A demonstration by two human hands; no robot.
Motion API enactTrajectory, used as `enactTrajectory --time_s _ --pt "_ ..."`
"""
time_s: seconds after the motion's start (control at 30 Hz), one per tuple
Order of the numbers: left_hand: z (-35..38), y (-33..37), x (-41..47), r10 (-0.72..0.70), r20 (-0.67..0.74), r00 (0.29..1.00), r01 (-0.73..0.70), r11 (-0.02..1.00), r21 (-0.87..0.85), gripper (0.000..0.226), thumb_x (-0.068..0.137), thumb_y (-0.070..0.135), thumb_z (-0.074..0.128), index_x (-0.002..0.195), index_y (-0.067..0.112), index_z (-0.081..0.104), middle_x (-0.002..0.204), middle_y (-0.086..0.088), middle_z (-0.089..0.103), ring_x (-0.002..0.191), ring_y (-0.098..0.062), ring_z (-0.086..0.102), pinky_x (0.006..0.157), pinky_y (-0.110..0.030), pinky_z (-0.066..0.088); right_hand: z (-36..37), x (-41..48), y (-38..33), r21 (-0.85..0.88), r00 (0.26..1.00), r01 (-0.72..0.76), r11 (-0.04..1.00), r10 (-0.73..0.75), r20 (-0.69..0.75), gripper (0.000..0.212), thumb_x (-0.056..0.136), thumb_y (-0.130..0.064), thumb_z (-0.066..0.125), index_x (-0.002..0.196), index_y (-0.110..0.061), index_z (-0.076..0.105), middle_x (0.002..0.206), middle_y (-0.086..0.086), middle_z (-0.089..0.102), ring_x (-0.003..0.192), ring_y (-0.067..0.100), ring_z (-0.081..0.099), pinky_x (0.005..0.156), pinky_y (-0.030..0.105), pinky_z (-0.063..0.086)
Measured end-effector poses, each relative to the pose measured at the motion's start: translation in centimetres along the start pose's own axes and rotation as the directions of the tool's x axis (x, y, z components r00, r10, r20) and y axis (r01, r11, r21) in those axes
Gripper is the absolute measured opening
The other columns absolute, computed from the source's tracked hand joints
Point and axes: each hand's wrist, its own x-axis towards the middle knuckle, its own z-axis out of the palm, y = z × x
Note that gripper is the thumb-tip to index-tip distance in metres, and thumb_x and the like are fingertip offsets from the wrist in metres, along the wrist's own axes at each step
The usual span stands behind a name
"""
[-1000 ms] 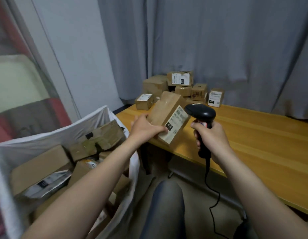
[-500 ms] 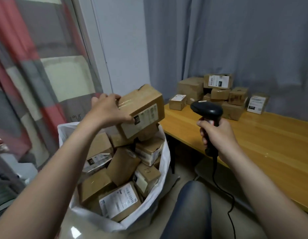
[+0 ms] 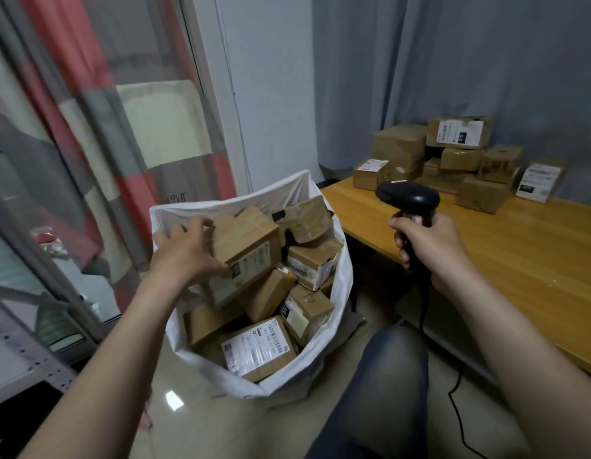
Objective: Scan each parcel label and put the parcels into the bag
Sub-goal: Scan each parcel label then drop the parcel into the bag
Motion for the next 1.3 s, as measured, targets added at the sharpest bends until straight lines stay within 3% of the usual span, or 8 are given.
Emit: enactTrajectory --time_s 0.33,0.47,0.6,0.77,0.93,1.03,1.17,1.3 --pt "4.5 -3.0 -1.0 -0.042 0.060 0.997 0.051 0.985 -0.162 0.096 0.062 0.044 0.094 0.128 0.028 0.025 0.137 -0.011 0.049 0.130 -0.035 0.035 0.100 -0.045 0.041 1.6 0.1 1.3 -0.019 0.999 -0.025 0.999 0.025 0.025 0.012 0.096 -0.025 0.070 0.101 -0.014 0.069 0.070 0.005 0.061 0.050 0.016 0.052 0.053 0.033 0.045" --pt "6.3 -3.2 -1.4 0.031 0.100 0.995 -0.014 0.985 -0.171 0.102 0.057 0.040 0.095 0.131 0.031 0.026 0.137 -0.007 0.054 0.127 -0.034 0.037 0.097 -0.044 0.042 1.9 0.2 1.7 -0.024 0.999 -0.023 0.999 0.023 0.040 0.013 0.096 -0.025 0.070 0.101 -0.013 0.068 0.070 0.005 0.060 0.049 0.016 0.052 0.052 0.033 0.044" --pt "6.4 -4.1 -0.8 -0.016 0.117 0.993 0.039 0.979 -0.202 0.104 0.060 0.031 0.098 0.136 0.021 0.028 0.139 -0.012 0.054 0.132 -0.041 0.041 0.100 -0.046 0.042 1.9 0.2 2.0 -0.039 0.999 -0.027 0.999 0.028 0.036 0.011 0.096 -0.026 0.070 0.099 -0.015 0.069 0.070 0.005 0.061 0.052 0.018 0.053 0.053 0.035 0.045" --pt "6.3 -5.4 0.0 -0.087 0.134 0.987 0.118 0.963 -0.243 0.117 0.054 0.015 0.099 0.141 0.018 0.022 0.133 -0.014 0.059 0.117 -0.038 0.060 0.097 -0.050 0.053 2.4 0.2 2.2 -0.041 0.999 -0.036 0.999 0.038 0.039 0.010 0.097 -0.025 0.070 0.097 -0.015 0.068 0.069 0.004 0.061 0.052 0.018 0.053 0.054 0.035 0.045" --pt "5.1 -4.9 -0.1 -0.098 0.065 0.993 0.115 0.931 -0.346 0.123 0.051 0.039 0.100 0.143 0.026 0.019 0.144 -0.014 0.044 0.123 -0.040 0.056 0.103 -0.052 0.051 3.3 0.0 2.2 -0.031 0.997 -0.041 0.999 0.043 0.062 0.007 0.097 -0.021 0.069 0.092 -0.017 0.066 0.065 0.003 0.059 0.050 0.017 0.051 0.051 0.033 0.043" --pt "3.7 -4.0 -0.7 -0.039 -0.063 0.997 0.018 0.954 -0.299 0.114 0.060 0.037 0.099 0.148 0.027 0.028 0.148 -0.016 0.036 0.131 -0.043 0.046 0.108 -0.050 0.044 3.7 0.1 2.2 -0.033 0.997 -0.042 0.999 0.044 0.067 0.007 0.097 -0.021 0.069 0.092 -0.017 0.067 0.065 0.003 0.059 0.049 0.017 0.050 0.050 0.032 0.043" --pt "3.2 -3.1 -1.3 0.083 -0.032 0.996 -0.087 0.977 -0.193 0.066 0.067 0.030 0.095 0.124 0.038 0.062 0.143 -0.008 0.038 0.130 -0.035 0.045 0.105 -0.040 0.039 3.9 0.0 2.3 -0.039 0.996 -0.047 0.998 0.050 0.074 0.008 0.097 -0.022 0.069 0.094 -0.015 0.066 0.067 0.003 0.059 0.050 0.016 0.051 0.052 0.033 0.044" --pt "4.3 -4.0 -0.9 0.020 -0.088 0.996 -0.034 0.987 -0.155 0.057 0.074 0.016 0.087 0.121 0.034 0.062 0.135 -0.009 0.046 0.113 -0.037 0.058 0.089 -0.038 0.045 3.8 0.0 2.5 -0.045 0.996 -0.045 0.998 0.049 0.073 0.010 0.097 -0.024 0.070 0.096 -0.014 0.067 0.066 0.003 0.060 0.050 0.016 0.052 0.051 0.033 0.044"
